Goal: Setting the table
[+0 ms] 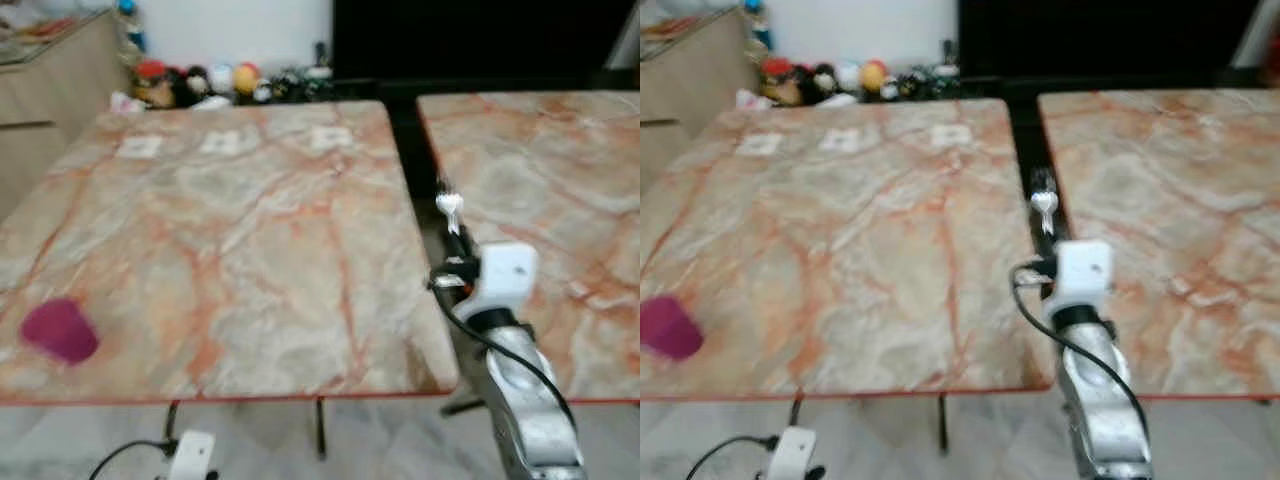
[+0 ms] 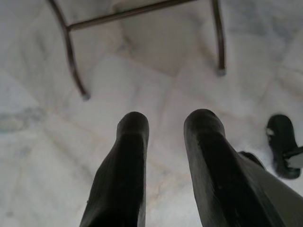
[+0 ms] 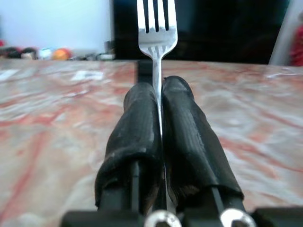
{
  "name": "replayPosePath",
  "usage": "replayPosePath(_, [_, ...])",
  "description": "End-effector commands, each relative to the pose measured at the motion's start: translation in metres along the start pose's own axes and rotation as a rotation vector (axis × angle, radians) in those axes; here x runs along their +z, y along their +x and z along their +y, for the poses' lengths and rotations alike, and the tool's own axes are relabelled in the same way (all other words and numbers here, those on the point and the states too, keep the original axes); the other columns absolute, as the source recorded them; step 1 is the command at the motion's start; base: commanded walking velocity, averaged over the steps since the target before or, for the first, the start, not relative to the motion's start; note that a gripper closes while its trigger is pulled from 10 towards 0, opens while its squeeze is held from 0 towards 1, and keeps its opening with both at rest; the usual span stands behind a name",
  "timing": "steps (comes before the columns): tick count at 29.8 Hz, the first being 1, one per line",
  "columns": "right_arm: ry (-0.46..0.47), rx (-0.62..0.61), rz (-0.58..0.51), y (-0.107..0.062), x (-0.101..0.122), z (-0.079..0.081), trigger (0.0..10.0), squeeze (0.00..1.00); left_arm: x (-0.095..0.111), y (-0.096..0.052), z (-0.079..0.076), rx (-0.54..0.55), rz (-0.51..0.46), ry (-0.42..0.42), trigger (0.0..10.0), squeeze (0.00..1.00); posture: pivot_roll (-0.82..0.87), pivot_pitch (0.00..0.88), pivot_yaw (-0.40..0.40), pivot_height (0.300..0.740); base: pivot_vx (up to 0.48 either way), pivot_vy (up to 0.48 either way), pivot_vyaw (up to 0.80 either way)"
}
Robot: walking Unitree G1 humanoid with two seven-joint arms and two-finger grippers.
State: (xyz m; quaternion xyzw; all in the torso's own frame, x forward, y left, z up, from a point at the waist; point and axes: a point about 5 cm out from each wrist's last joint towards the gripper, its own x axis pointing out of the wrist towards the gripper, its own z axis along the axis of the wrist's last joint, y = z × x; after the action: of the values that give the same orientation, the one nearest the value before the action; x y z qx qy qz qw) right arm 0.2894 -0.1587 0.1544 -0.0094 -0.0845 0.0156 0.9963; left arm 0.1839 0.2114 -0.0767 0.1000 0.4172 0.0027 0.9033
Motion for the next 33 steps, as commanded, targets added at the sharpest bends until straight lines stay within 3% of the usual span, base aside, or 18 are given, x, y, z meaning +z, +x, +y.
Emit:
replayPosePath(1, [0.000, 0.029, -0.037, 0.005, 0.008, 0.008, 10.0, 0.00, -0.009, -0.002, 0.003, 0.005, 0.030, 0.013, 10.0, 0.00, -0.14, 0.030, 0.045, 0.740, 0.000, -0.446, 0.00])
replayPosePath(13, [0.013, 0.035, -0.051, 0.010, 0.012, 0.011, 10.0, 0.00, -0.006, -0.001, 0.004, 0.005, 0.026, 0.020, 10.0, 0.00, -0.14, 0.066, 0.052, 0.740, 0.000, -0.447, 0.00])
replayPosePath(20, [-0.046, 0.016, -0.058, 0.012, 0.015, 0.007, 10.0, 0.00, -0.004, -0.001, 0.004, 0.002, 0.023, 0.020, 10.0, 0.00, -0.15, 0.088, 0.057, 0.740, 0.000, -0.436, 0.00])
replayPosePath(24, [-0.038, 0.004, -0.062, 0.014, 0.016, 0.004, 10.0, 0.00, -0.004, -0.001, 0.004, 0.001, 0.024, 0.018, 10.0, 0.00, -0.15, 0.095, 0.057, 0.740, 0.000, -0.432, 0.60])
replayPosePath(33, [0.006, -0.056, -0.072, 0.017, 0.018, 0.000, 10.0, 0.00, -0.004, -0.001, 0.006, 0.005, 0.023, 0.020, 10.0, 0.00, -0.15, 0.109, 0.067, 0.740, 0.000, -0.431, 0.00])
